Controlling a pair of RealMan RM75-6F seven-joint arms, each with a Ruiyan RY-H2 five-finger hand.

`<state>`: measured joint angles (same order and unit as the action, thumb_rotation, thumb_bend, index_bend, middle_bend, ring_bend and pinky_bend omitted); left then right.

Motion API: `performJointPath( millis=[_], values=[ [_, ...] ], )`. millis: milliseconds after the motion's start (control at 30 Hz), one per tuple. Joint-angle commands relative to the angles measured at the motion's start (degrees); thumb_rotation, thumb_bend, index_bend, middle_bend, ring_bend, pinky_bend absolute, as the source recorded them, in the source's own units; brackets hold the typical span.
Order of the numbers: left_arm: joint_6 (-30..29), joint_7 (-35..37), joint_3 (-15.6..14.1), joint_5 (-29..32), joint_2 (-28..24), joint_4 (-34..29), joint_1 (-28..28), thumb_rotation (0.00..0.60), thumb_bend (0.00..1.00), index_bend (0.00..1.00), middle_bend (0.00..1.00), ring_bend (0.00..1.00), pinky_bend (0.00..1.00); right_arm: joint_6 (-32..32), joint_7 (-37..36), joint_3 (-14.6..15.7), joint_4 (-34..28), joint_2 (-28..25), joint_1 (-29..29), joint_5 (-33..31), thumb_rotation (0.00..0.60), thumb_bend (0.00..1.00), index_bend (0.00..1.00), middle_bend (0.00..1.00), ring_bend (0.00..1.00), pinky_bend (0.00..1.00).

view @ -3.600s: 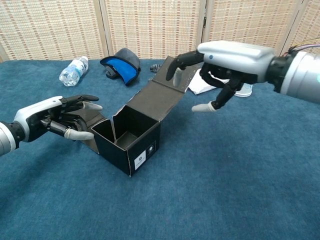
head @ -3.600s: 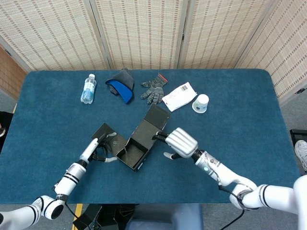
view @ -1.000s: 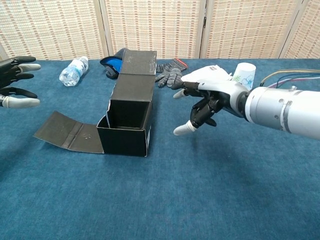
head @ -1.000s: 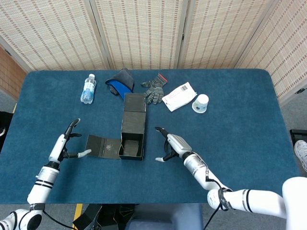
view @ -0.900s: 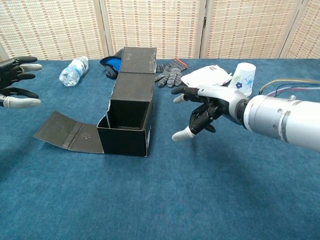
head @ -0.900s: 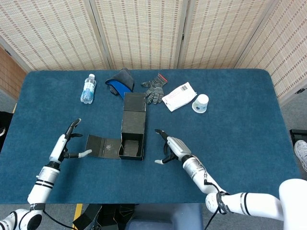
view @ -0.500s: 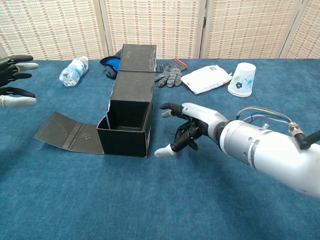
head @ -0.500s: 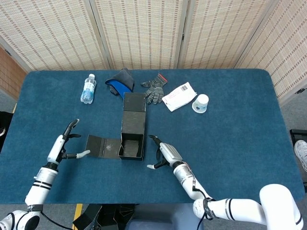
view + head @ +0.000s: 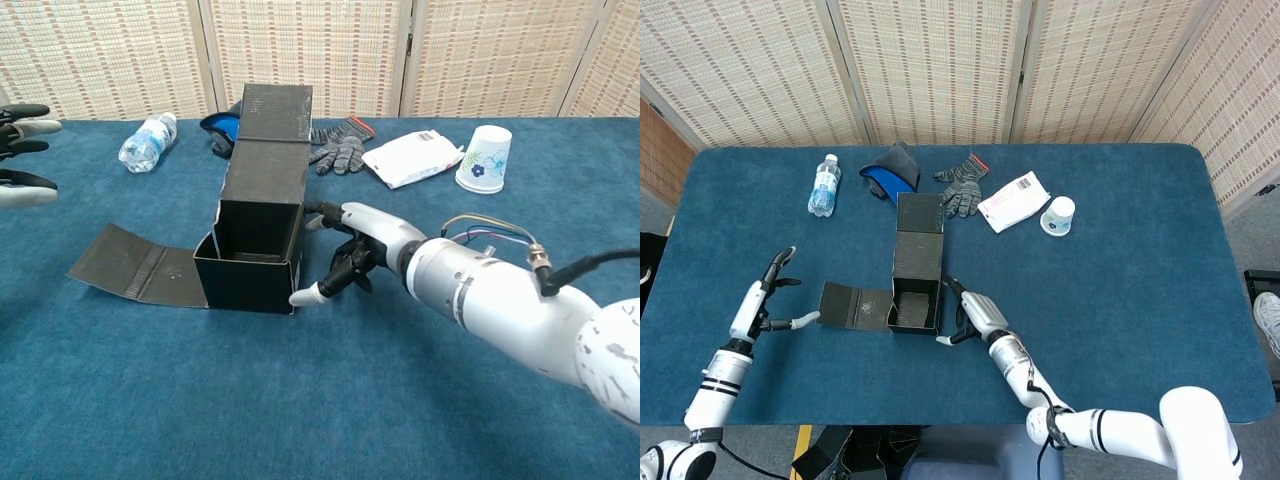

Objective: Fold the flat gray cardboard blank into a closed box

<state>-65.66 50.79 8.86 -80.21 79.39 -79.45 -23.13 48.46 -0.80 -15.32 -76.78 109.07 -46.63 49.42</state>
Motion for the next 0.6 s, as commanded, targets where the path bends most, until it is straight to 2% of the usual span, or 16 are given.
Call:
performJointPath(
  millis=[33, 400, 467, 600],
  values=[
    [-0.02, 0.13, 0.01, -0.02, -0.04, 0.09, 0.02, 0.600, 0.10, 0.00, 0.00, 0.00, 0.25, -1.31, -1.00, -0.84, 1.69, 1.11, -0.37, 0.43, 0.600, 0.00, 0.00, 0.09, 0.61, 0.78],
    [0.10, 0.90, 0.09, 0.13, 0.00, 0.78, 0.10, 0.600, 0.10, 0.00, 0.00, 0.00, 0.25, -2.51, -2.43, -2.16, 6.72, 4.01, -0.92, 3.09, 0.600, 0.04, 0.00, 0.15, 0.65, 0.81],
    [0.10, 1.13, 0.09, 0.09, 0.07, 0.92, 0.09, 0.600, 0.10, 0.00, 0.00, 0.00, 0.25, -2.35, -2.48, -2.24, 7.63, 4.59, -0.99, 3.70, 0.600, 0.08, 0.01, 0.18, 0.66, 0.82],
    [-0.11, 1.49, 0.06, 0.01, 0.22, 1.25, 0.21, 0.600, 0.10, 0.00, 0.00, 0.00, 0.25, -2.09, -2.23, -2.62, 10.06, 6.15, -1.39, 4.57, 0.600, 0.16, 0.13, 0.26, 0.70, 0.86]
  ],
)
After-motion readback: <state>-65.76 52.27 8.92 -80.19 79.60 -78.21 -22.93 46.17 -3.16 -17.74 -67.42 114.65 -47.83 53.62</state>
